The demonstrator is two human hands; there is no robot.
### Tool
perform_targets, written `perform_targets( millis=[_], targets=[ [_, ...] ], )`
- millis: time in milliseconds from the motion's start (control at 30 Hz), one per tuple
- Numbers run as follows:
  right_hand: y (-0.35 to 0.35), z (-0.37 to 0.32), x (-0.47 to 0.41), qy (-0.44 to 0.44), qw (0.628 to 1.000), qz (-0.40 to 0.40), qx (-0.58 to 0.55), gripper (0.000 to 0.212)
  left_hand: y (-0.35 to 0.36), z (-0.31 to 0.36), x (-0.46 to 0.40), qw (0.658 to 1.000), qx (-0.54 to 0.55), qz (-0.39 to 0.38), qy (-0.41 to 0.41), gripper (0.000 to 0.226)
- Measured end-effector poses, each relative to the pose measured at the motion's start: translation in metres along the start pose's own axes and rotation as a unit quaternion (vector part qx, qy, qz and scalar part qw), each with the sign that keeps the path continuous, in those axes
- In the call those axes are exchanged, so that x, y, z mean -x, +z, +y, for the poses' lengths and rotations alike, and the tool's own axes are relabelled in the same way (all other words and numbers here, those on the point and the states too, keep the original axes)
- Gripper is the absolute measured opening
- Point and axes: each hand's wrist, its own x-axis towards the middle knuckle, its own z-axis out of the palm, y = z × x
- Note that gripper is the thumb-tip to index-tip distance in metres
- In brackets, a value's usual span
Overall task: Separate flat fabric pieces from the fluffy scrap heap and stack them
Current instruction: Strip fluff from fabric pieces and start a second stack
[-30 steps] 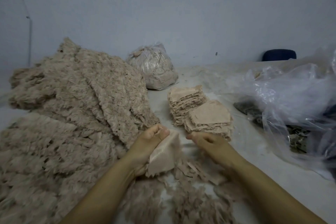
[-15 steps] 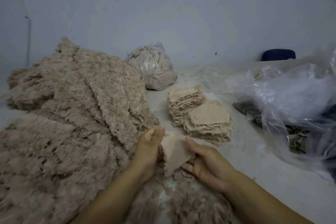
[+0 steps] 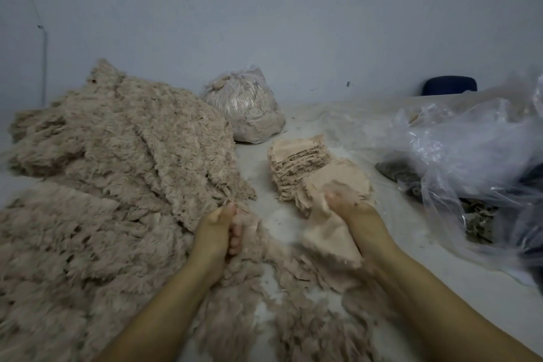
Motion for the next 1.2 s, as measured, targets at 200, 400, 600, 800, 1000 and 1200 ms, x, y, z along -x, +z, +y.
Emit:
perform_targets(
  millis=[200,400,600,800,1000,1200],
  targets=[
    [0.010,-0.007,0.001,0.016,0.925,-0.199,0.323,0.024,0.019,0.014,0.014,0.953,-0.154,-0.255,0.047,0.029],
    [0.000,-0.024,-0.009,0.077,0.932,-0.214,0.282,0.016,0.039,0.025,-0.003,0.983,-0.124,-0.118,0.061,0.029],
    [-0.015,-0.047,-0.042,-0.001,0.982,-0.076,0.171,0.006,0.073,0.037,-0.021,0.984,0.058,-0.138,-0.093,0.039],
    [-0.025,-0.062,-0.089,-0.040,0.951,0.001,0.307,0.029,0.104,0.036,-0.047,0.994,-0.077,-0.071,-0.013,0.017],
    [-0.036,-0.060,-0.123,-0.033,0.901,0.078,0.425,0.048,0.101,0.025,-0.060,0.991,-0.105,-0.076,-0.036,0.018],
    [-0.014,-0.037,-0.072,-0.255,0.879,0.075,0.396,0.017,0.029,0.038,-0.049,0.875,-0.373,-0.296,0.084,0.019]
  ],
)
